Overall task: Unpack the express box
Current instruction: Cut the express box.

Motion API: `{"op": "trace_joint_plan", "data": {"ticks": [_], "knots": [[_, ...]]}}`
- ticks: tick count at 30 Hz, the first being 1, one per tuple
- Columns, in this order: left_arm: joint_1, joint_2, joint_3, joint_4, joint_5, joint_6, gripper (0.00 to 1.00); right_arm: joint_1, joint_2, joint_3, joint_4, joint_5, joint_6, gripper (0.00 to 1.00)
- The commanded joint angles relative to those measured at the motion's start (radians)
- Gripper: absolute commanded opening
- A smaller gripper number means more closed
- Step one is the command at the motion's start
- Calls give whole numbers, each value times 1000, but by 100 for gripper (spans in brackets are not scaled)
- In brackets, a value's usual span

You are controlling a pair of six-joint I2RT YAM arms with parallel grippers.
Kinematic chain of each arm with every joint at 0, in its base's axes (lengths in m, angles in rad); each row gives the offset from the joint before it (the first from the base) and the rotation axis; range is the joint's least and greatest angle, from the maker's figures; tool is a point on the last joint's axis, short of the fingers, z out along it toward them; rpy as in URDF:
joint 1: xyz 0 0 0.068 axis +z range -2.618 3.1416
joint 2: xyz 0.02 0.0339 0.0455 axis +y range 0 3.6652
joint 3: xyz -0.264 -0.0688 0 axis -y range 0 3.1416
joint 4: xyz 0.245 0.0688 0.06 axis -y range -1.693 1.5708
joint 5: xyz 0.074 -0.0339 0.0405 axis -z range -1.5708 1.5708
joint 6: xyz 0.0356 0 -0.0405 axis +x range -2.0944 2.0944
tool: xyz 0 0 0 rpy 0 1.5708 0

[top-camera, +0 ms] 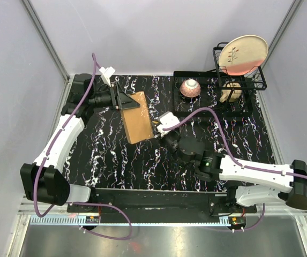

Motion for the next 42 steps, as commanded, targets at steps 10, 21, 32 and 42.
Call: {"op": "trace_joint_plan", "data": {"ticks": [10,21,32,42], "knots": [[4,-58,-33,76,-3,52,0,36,-47,59,109,79,-129,0],[-6,-66,-190,643,201,-450,0,36,-21,63,380,-15,-218,0],[-14,-72,-236,888,228,-633,0,38,44,103,438,-46,-283,0],[-14,-75,-241,890,225,-637,0,36,70,118,449,-44,-360,0]]}}
